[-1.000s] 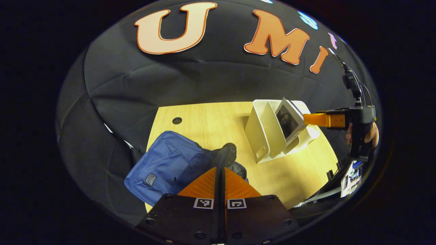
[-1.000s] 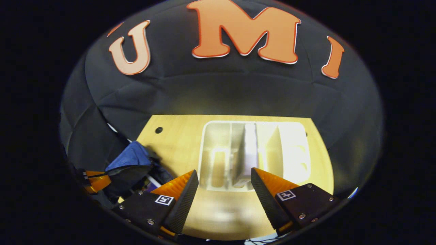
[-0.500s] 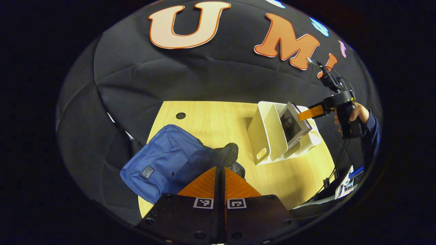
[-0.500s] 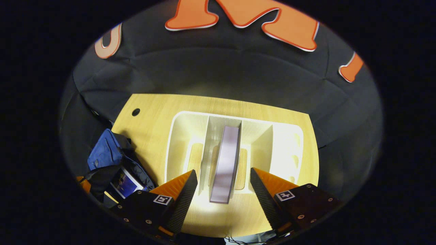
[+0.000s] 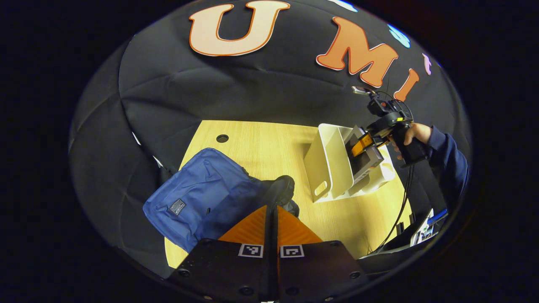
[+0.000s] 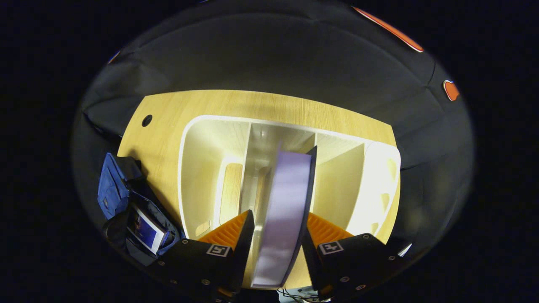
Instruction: Open the schoolbag, grab two books from the bookshelf and put them into the schoolbag.
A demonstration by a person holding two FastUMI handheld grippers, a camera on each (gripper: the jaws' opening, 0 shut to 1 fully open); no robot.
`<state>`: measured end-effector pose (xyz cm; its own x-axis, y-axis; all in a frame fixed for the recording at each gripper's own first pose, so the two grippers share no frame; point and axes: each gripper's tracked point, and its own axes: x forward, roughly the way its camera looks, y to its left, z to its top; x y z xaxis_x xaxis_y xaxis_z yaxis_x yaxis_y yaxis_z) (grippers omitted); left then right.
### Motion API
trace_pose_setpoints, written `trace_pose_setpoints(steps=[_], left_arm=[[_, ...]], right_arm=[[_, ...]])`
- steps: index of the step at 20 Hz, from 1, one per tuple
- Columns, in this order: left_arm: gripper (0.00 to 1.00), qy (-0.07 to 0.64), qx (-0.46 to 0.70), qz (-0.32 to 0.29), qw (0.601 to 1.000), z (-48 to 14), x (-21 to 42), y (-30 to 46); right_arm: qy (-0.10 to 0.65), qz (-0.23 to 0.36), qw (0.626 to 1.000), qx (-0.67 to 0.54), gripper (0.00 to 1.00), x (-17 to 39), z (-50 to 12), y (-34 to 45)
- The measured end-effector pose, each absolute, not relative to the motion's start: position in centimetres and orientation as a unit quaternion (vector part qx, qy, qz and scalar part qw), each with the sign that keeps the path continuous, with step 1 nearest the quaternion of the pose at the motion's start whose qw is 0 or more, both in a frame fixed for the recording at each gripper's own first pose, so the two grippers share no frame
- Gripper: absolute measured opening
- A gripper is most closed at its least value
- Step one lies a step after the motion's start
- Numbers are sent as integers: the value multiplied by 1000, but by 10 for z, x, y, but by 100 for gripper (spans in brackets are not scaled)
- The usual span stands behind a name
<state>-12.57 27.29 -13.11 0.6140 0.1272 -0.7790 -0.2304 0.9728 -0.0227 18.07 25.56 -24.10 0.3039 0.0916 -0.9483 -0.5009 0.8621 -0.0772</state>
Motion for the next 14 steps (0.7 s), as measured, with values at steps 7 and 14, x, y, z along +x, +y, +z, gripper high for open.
trace_pose_setpoints(steps=[7,14], left_arm=[[1,426,-67,94,897,-133,-127,271],[0,426,-64,78,899,-139,-125,268]], right_arm=[[594,183,767,-157,43,173,-252,258],[572,211,783,-118,42,162,-184,239]])
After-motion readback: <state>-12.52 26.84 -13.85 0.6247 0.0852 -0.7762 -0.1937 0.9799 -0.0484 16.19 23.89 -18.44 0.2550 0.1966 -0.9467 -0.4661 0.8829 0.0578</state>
